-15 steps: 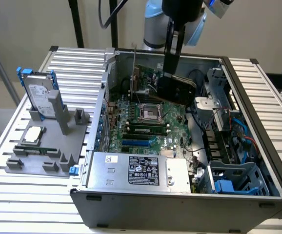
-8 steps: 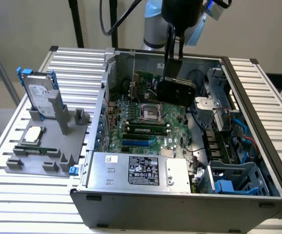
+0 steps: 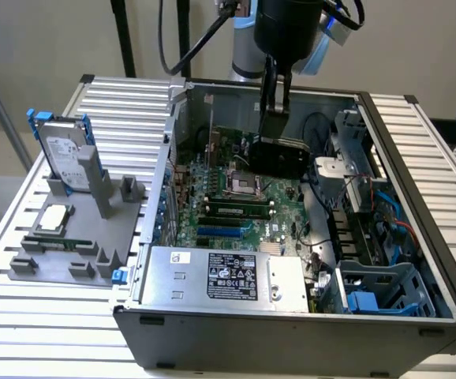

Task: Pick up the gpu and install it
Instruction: 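Insert the gpu into the slot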

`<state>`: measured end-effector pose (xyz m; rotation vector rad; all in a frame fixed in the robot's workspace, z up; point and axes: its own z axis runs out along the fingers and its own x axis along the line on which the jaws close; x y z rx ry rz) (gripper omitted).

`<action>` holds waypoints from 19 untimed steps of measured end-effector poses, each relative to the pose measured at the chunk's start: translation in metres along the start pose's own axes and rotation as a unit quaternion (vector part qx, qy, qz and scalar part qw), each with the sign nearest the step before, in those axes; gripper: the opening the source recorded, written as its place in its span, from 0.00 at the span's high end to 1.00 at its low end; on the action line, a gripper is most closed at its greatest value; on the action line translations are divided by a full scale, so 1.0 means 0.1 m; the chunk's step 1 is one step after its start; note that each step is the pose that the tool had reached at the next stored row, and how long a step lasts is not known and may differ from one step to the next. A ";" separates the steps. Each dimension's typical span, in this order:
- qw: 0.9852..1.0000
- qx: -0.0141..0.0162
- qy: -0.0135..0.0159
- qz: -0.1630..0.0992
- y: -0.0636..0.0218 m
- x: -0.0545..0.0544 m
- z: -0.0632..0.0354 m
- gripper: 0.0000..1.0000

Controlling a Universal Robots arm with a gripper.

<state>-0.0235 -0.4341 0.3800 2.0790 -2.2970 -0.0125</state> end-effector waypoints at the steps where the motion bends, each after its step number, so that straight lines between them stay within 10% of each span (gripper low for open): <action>1: 1.000 0.000 0.000 -0.001 0.018 0.01 0.018 0.73; 19: 1.000 0.003 -0.001 -0.010 0.484 0.12 0.364 0.73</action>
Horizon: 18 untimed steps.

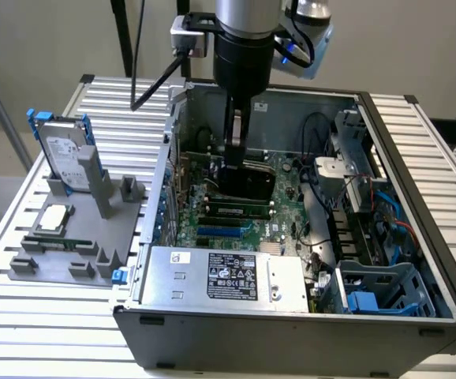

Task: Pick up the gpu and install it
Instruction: 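Insert the gpu into the slot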

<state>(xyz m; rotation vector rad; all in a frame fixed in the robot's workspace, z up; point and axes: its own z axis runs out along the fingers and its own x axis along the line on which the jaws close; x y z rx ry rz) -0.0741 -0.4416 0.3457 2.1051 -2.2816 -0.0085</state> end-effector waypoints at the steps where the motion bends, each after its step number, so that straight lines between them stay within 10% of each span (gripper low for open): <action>1: 1.000 0.000 0.000 -0.001 0.021 0.00 0.018 0.73; 18: 1.000 0.000 -0.005 -0.017 0.031 0.01 0.329 0.73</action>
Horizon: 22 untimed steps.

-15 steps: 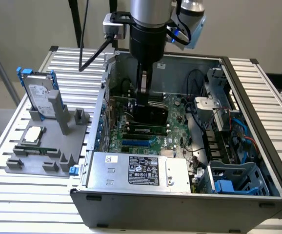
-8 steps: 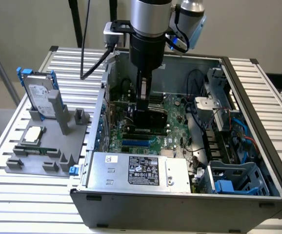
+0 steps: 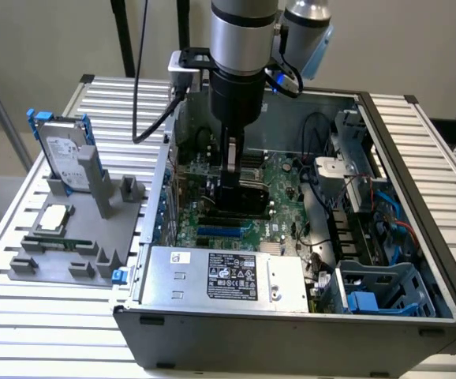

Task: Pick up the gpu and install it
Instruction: 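Insert the gpu into the slot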

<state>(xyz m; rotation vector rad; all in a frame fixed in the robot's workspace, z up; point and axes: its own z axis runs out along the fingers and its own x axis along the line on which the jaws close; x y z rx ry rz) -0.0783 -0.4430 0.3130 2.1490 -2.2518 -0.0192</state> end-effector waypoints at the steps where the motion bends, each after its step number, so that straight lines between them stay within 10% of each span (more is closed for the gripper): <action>1: 1.000 0.000 -0.001 0.000 0.000 0.00 0.017 0.73; 10: 1.000 -0.001 -0.020 -0.002 0.027 0.04 0.127 0.73; 22: 1.000 -0.001 -0.030 -0.005 0.083 0.06 0.310 0.73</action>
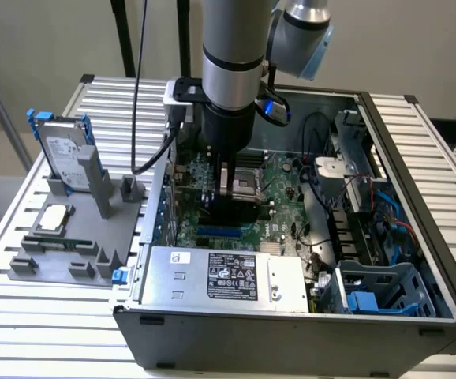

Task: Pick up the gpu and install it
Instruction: 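Insert the gpu into the slot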

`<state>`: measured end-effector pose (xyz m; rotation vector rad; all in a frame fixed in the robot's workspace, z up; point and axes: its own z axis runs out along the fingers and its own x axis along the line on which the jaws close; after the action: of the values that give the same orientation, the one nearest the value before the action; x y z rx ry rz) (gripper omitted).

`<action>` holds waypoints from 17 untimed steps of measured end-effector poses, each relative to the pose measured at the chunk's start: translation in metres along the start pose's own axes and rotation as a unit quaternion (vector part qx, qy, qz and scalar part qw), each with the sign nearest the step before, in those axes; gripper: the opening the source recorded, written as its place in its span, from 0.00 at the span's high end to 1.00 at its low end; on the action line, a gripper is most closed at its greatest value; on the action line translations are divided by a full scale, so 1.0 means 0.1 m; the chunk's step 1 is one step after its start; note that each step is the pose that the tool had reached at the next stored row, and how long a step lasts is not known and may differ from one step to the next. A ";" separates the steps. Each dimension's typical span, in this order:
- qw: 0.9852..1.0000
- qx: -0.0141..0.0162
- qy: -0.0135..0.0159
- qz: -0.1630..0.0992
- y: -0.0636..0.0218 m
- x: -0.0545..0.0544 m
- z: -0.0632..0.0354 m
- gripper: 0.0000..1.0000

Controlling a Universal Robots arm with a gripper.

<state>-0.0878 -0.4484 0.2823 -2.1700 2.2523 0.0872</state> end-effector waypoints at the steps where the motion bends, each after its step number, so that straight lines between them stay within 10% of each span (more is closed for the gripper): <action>1: 1.000 0.000 0.000 0.000 0.000 0.00 0.003 0.73; 17: 1.000 -0.005 0.000 0.000 -0.005 0.01 0.147 0.73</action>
<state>-0.0877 -0.4487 0.2676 -2.1743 2.2567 0.0980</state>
